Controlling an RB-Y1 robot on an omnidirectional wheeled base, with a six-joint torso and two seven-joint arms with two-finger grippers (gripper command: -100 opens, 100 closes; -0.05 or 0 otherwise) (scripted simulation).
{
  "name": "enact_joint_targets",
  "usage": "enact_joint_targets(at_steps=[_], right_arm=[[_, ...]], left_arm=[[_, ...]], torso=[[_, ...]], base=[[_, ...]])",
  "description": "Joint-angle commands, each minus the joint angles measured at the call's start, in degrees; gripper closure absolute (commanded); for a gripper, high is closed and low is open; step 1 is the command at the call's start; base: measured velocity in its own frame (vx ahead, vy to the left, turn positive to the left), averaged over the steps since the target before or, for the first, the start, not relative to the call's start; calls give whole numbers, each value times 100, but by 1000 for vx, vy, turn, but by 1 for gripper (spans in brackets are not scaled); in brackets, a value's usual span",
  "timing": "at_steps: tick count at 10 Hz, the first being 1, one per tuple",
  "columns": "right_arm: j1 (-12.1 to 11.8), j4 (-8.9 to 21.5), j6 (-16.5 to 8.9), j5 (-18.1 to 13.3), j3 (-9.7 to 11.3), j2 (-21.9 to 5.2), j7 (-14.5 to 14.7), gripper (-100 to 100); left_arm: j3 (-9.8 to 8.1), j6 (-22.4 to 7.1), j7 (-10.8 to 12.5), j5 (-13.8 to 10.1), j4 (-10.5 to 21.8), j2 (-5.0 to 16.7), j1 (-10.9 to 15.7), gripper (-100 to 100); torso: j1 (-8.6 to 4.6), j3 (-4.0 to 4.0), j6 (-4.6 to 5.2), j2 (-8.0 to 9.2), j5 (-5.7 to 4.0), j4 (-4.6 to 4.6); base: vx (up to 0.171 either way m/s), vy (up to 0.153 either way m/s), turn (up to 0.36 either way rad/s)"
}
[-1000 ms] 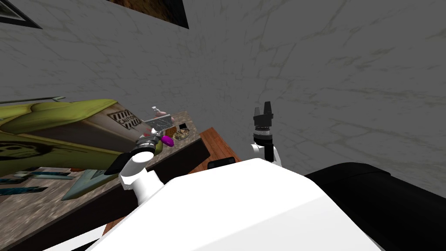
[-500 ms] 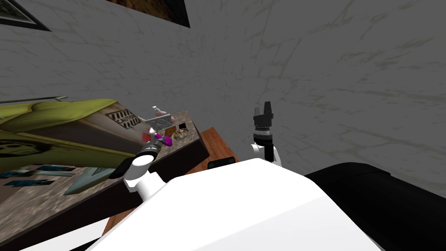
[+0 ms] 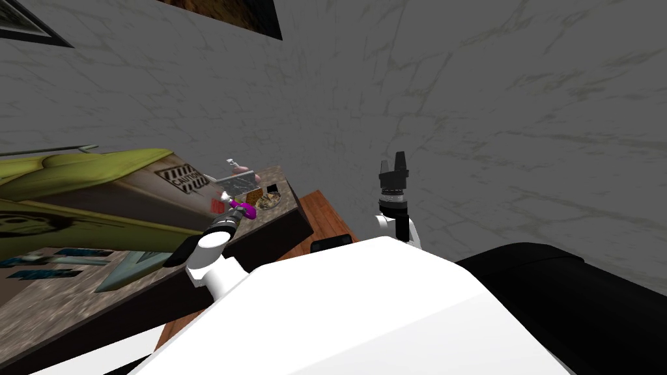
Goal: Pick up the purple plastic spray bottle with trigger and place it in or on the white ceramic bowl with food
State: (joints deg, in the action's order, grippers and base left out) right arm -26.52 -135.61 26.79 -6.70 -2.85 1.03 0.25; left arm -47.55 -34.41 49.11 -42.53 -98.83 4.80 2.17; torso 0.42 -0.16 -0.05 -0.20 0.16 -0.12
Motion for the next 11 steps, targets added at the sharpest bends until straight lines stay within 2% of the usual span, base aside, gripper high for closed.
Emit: enact_joint_targets(at_steps=[1, 3, 4, 5, 6, 7, 11], right_arm=[[0, 0, 0, 0, 0, 0, 0, 0], [0, 0, 0, 0, 0, 0, 0, 0], [0, 0, 0, 0, 0, 0, 0, 0], [0, 0, 0, 0, 0, 0, 0, 0], [0, 0, 0, 0, 0, 0, 0, 0], [0, 0, 0, 0, 0, 0, 0, 0], [2, 1, -1, 0, 1, 0, 0, 0]], left_arm=[[0, 0, 0, 0, 0, 0, 0, 100], [-2, 2, -1, 1, 0, 1, -1, 100], [-2, 2, -1, 1, 0, 2, -1, 0], [-2, 2, -1, 1, 0, 2, -1, 100], [-2, 2, -1, 1, 0, 2, -1, 0], [-85, -84, 113, 30, -192, 147, 65, 100], [-229, -243, 324, 100, -531, 281, 178, 100]], torso=[[0, 0, 0, 0, 0, 0], [0, 0, 2, 0, 1, 0], [0, 0, 2, 0, 1, 0], [0, 0, 2, 0, 1, 0], [0, 0, 2, 0, 1, 0], [0, 0, 2, 0, 1, 0], [-18, 51, -1, 86, -9, 21]], base=[[0, 0, 0], [0, 0, 0], [0, 0, 0], [0, 0, 0], [0, 0, 0], [-120, -3, -166], [-189, -24, -115]])
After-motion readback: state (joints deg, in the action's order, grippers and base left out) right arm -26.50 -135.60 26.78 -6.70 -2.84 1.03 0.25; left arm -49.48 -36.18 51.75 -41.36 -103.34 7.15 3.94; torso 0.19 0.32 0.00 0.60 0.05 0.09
